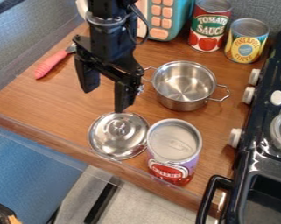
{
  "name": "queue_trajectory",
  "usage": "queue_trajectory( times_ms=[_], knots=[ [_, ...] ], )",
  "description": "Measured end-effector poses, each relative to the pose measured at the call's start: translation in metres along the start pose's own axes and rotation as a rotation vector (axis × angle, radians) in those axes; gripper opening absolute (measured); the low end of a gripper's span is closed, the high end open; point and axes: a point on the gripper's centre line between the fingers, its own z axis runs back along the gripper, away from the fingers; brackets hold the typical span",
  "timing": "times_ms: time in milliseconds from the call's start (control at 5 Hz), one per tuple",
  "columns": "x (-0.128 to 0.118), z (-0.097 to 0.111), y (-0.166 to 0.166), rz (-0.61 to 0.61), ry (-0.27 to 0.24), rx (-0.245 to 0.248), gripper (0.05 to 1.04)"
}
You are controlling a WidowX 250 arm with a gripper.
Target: Moved the silver plate towards left side
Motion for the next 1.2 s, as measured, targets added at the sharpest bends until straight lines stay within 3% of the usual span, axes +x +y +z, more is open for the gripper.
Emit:
queue_trajectory(
  times_ms=[200,800,1200],
  knots=[
    [0.0,-0.007,-0.001,0.005,0.022,-0.005,1.001],
    [0.075,-0.03,-0.052,-0.18,-0.024,0.008,1.001],
    [0.108,-0.048,-0.074,-0.252,-0.038,-0.01,1.001]
  ],
)
